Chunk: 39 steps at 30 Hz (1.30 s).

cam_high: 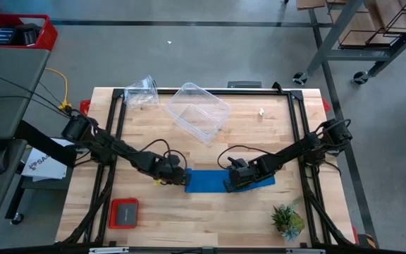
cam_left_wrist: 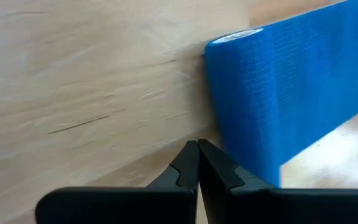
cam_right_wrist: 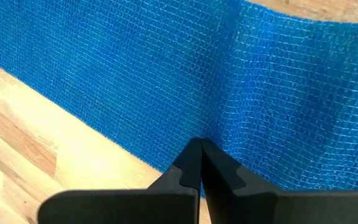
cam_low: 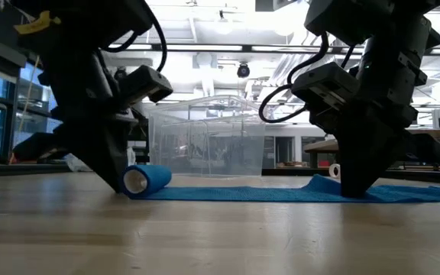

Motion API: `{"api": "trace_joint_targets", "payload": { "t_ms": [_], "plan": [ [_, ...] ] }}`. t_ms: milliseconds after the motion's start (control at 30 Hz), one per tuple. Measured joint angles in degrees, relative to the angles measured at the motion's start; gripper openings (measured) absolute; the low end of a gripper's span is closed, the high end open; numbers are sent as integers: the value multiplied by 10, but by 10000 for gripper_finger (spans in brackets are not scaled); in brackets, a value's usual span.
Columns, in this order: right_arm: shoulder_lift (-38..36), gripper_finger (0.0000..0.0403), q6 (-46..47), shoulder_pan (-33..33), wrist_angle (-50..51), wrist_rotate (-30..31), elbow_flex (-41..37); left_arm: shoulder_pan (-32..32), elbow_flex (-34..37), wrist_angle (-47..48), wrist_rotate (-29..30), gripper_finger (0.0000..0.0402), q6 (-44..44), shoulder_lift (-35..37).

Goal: Roll bandage
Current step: Roll the blue bandage

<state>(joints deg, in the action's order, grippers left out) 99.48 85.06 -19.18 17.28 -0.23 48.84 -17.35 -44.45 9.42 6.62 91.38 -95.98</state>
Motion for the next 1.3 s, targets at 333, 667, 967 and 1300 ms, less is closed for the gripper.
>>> {"api": "trace_joint_targets", "payload": {
  "t_ms": [333,667,967,1300],
  "plan": [
    [0,0,0,0,-4,7,0,21,-9,-82,-18,0,-41,-1],
    [1,0,0,0,-6,7,0,45,-97,-42,-44,0,-203,12],
    [1,0,0,0,-7,7,0,38,-100,156,-54,0,-166,3],
    [1,0,0,0,-9,7,-1,35,-90,69,-79,0,-120,-49]
  ]
}}
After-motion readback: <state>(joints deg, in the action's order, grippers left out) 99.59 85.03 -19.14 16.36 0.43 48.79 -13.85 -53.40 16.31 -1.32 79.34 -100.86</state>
